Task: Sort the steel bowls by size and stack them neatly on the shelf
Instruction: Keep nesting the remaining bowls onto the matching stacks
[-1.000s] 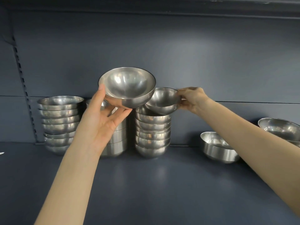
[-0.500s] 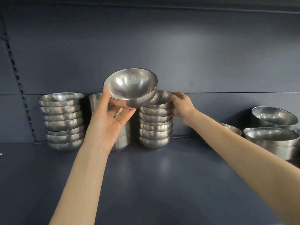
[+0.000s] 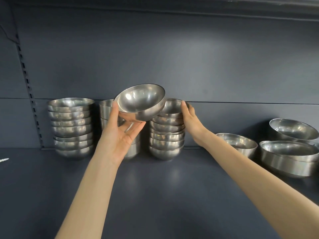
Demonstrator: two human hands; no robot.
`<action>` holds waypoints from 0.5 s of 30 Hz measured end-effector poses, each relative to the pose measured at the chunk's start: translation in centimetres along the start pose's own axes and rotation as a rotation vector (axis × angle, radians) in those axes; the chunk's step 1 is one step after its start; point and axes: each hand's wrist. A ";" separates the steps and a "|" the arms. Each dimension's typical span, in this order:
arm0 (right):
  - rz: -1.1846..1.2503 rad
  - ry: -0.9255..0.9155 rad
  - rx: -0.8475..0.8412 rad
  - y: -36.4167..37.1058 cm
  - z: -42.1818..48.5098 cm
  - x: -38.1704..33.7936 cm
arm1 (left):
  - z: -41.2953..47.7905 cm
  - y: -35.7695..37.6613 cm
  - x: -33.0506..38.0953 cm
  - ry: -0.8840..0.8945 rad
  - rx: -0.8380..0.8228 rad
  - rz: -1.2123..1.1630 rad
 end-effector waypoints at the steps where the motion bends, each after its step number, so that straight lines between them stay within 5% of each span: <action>1: -0.009 -0.011 -0.006 -0.3 -0.4 0.0 | -0.1 0.0 -0.1 -0.006 0.000 0.007; 5: -0.067 -0.165 -0.005 -1.9 -2.7 0.3 | -0.4 0.3 -0.4 0.007 -0.013 0.074; 15: -0.042 -0.451 -0.305 -5.5 -7.3 -0.7 | -2.1 4.0 -3.7 -0.022 -0.164 0.279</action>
Point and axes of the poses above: each hand's wrist, its own z-axis towards the middle knuckle, its own y-axis out of the palm, x = y × z, and after that the axes turned 4 degrees about -y, right-handed
